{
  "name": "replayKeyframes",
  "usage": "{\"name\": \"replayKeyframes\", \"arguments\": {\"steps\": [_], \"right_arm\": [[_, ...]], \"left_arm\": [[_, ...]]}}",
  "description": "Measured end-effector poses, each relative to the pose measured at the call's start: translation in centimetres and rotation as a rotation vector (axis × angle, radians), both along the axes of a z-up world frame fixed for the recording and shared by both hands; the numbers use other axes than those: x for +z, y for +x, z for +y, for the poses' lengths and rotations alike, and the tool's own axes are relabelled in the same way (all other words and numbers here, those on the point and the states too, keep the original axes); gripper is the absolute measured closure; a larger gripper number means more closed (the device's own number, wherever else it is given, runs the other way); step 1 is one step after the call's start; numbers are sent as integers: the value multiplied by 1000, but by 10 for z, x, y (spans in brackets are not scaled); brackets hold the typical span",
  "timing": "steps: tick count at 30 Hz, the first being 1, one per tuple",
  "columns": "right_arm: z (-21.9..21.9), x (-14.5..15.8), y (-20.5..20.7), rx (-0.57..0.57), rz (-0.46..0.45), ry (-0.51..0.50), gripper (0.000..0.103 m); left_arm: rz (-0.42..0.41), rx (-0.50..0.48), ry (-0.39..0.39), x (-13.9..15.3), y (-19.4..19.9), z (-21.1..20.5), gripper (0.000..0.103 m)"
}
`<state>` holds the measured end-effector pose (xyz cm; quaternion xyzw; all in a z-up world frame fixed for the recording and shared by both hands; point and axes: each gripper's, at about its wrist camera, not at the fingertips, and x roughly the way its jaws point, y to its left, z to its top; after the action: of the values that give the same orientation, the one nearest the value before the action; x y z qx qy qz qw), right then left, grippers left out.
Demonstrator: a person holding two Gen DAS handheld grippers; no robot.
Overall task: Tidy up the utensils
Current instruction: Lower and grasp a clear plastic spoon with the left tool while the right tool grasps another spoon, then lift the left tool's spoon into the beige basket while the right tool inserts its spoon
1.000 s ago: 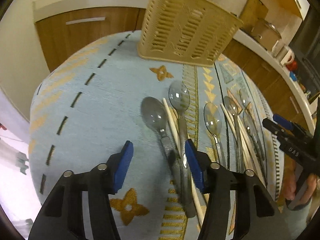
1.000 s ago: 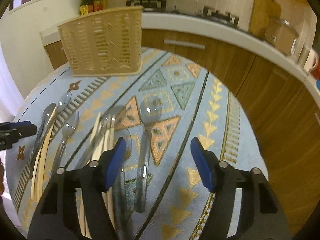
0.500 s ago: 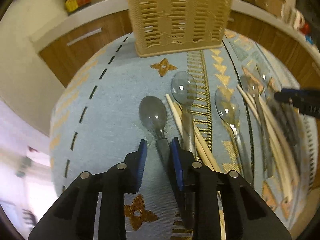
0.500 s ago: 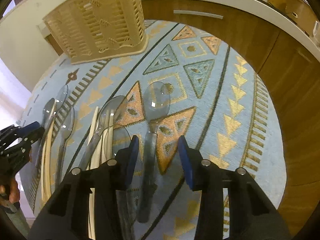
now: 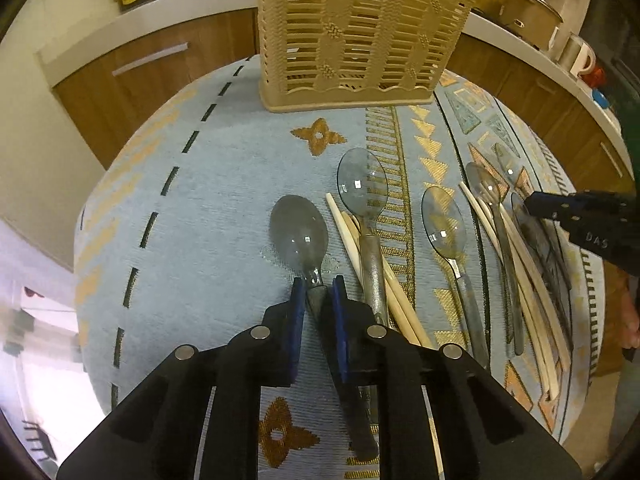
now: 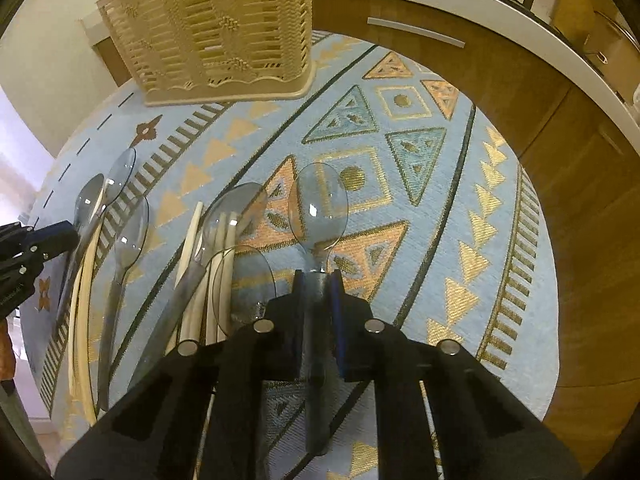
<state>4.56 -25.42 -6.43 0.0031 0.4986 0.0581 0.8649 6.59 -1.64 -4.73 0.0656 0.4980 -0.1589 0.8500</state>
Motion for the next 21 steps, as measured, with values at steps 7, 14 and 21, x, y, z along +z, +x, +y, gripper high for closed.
{"name": "replayKeyframes", "arguments": {"steps": [7, 14, 21], "right_arm": [[-5, 29, -7, 38, -118, 64, 93], [-3, 88, -11, 109, -325, 141, 93], [-2, 159, 10, 127, -544, 246, 93]], "left_arm": [[-79, 20, -57, 16, -6, 1, 93], [-241, 38, -222, 75, -5, 16, 94], [-500, 54, -319, 171, 21, 7, 93]]}}
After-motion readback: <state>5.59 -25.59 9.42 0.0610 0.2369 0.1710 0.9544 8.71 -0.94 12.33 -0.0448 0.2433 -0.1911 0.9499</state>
